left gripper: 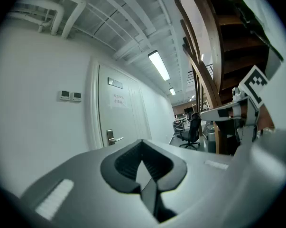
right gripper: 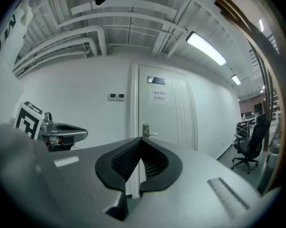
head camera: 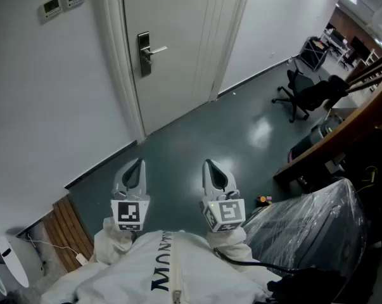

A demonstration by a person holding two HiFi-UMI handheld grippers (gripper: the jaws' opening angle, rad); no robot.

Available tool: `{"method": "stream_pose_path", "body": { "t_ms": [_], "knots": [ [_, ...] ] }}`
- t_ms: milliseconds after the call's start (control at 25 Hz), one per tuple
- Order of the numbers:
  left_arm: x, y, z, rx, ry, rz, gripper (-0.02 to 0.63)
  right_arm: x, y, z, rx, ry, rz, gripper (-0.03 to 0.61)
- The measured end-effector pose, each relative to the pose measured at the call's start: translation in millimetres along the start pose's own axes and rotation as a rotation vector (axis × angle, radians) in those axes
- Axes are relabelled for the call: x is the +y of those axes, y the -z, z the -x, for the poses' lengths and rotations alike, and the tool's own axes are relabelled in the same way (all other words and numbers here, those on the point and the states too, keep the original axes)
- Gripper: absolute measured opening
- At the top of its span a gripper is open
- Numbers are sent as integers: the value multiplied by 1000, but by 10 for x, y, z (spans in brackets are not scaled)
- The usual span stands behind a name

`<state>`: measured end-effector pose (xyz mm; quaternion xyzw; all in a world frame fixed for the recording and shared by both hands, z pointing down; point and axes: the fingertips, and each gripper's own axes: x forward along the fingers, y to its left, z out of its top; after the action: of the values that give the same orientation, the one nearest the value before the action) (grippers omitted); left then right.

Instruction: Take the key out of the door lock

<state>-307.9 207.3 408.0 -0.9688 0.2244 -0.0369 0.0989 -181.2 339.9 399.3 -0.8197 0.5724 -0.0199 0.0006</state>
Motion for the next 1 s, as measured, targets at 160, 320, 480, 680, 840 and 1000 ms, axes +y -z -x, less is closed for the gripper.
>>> {"method": "stream_pose_path", "body": {
  "t_ms": [160, 320, 480, 680, 840, 1000],
  "knots": [
    [-7, -23, -42, -3, 8, -6, 0, -20, -23, -10, -2, 7, 3, -2],
    [-80, -38, -96, -6, 16, -8, 0, -93, 2, 11, -1, 11, -4, -2],
    [-174, -48, -163, -5, 22, -14, 0, -198, 24, 43, 0, 15, -13, -2],
    [-335, -34, -216, 4, 21, -24, 0, -293, 67, 124, -15, -34, -43, 0],
    [-412, 89, -237, 32, 7, -19, 0, -343, 222, 116, 6, -60, -74, 0],
    [-436, 173, -281, 58, 9, -26, 0, -344, 342, 60, 38, -75, -84, 0]
  ]
}}
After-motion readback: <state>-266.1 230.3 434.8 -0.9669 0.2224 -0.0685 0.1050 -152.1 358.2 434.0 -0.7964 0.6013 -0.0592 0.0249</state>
